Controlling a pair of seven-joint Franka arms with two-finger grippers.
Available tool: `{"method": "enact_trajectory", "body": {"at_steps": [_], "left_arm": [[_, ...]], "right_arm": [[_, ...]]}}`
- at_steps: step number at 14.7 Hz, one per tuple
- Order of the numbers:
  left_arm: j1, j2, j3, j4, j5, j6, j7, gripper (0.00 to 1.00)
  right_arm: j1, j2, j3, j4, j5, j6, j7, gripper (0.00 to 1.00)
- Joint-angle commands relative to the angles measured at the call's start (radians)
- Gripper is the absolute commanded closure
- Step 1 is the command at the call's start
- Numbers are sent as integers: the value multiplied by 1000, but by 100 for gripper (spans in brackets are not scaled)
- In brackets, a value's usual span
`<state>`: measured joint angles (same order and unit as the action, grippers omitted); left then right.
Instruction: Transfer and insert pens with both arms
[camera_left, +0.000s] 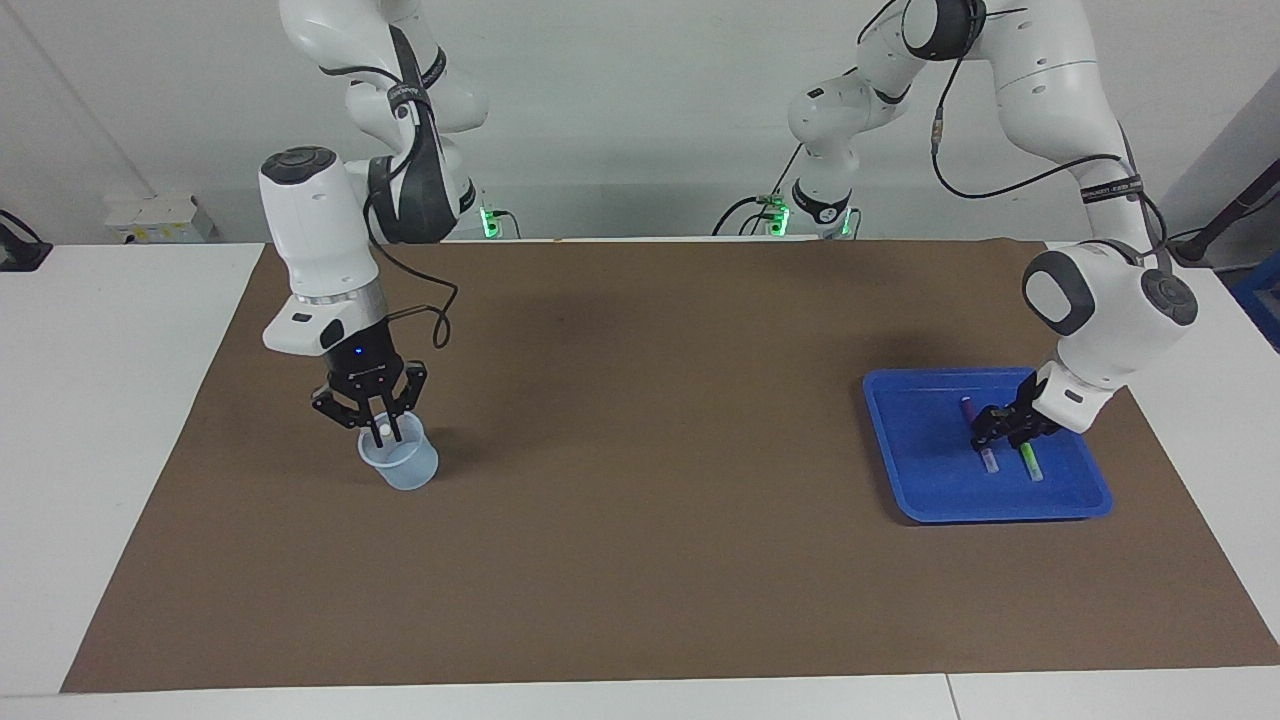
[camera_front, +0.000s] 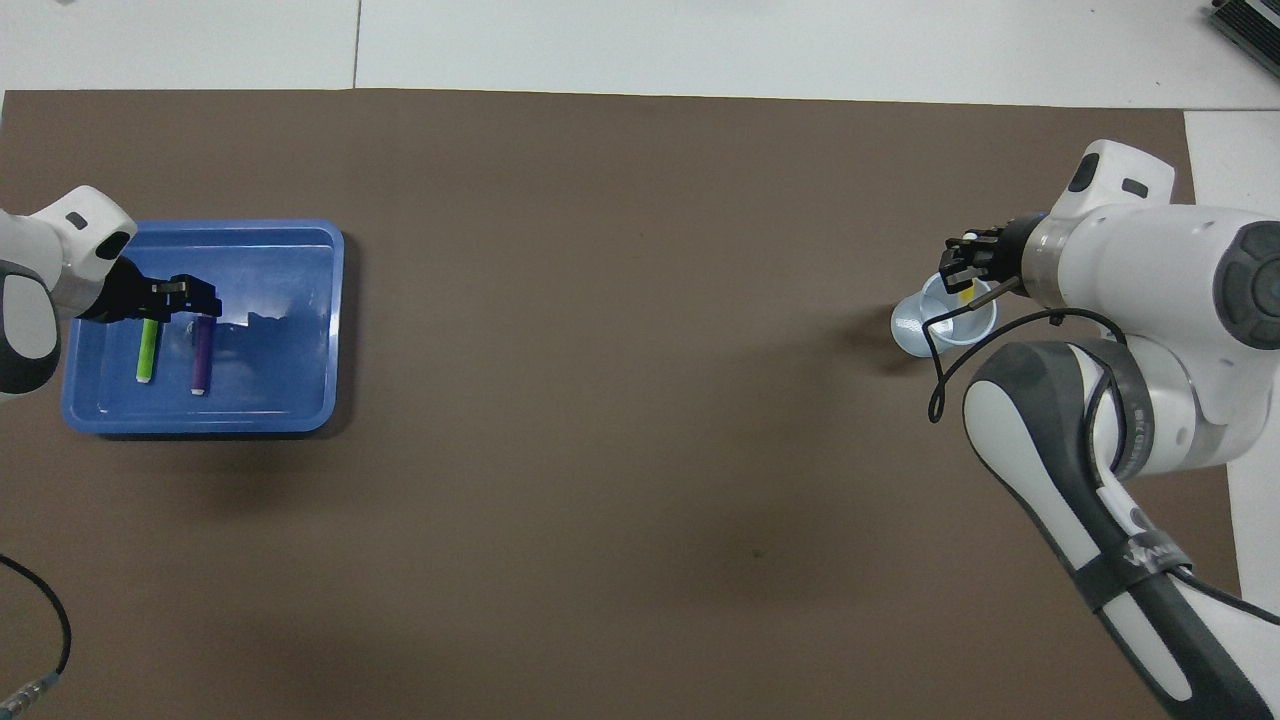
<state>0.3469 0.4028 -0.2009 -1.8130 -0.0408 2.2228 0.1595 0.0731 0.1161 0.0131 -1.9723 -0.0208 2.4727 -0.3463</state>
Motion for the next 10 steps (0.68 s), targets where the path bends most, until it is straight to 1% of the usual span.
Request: {"method": "enact_trajectory", "body": {"at_steps": [1,2,5,8,9,10], "left_arm": [[-5,4,11,-15,25,14,-17,46],[-5,2,12,-20,25,15,-17,50],[-5,-2,12,-51,25,43,-17,50],[-5,-4,18,-54,27,49,-15,51],[-5,-4,18,-55,25,48,-15,55],[-5,-4,20,-55,27,51,-15,57]], "right_arm": [[-12,-13,8,-23,21,22,0,51],[-12,-13,8,-23,21,22,0,1],[-7,-13,8,-23,21,22,1,0],[-9,-13,8,-22,21,20,1,0],[-7,-13,8,-20,21,20,3,0],[-3,-13,8,-16,21,19,25,0]]}}
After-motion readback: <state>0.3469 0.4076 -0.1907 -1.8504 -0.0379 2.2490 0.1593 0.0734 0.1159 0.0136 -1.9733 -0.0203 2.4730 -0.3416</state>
